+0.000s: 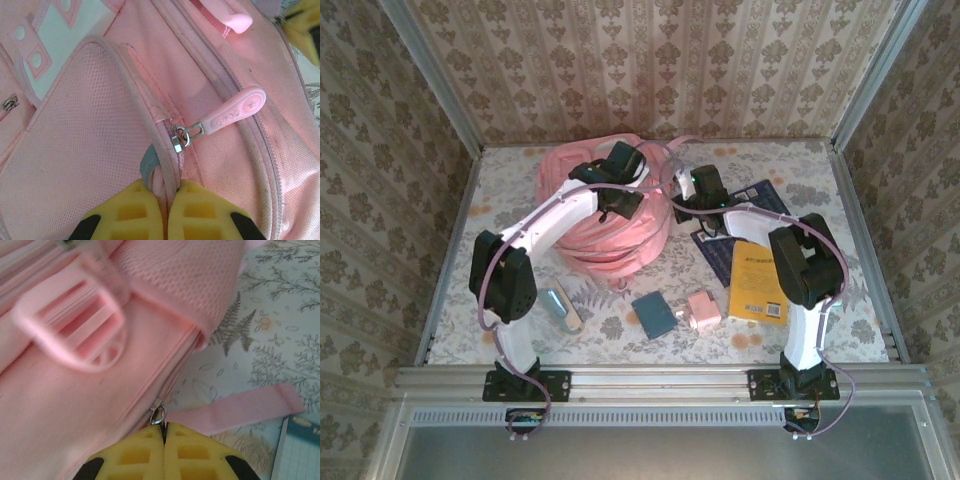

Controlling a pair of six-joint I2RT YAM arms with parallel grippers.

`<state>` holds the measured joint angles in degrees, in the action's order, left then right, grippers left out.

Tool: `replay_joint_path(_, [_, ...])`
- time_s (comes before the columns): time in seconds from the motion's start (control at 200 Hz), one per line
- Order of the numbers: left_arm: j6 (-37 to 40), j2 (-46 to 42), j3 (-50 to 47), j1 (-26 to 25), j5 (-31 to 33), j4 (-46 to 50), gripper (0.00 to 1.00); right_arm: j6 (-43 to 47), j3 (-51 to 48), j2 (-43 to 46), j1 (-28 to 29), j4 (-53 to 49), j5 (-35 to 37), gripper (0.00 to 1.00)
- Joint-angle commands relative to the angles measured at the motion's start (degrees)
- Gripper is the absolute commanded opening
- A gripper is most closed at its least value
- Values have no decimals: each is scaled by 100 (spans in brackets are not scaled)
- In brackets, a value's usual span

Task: Pack the student bag

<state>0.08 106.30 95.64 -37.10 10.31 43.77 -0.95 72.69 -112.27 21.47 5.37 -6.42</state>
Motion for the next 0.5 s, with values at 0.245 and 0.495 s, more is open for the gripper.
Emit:
replay_joint_path(0.245, [46, -27, 456, 4, -33, 296, 0, -277, 1058, -566, -175, -340, 86, 29])
replay_joint_path(0.495, [-748, 777, 1591, 551, -554, 538, 0, -497, -24, 609, -129, 100, 412, 48])
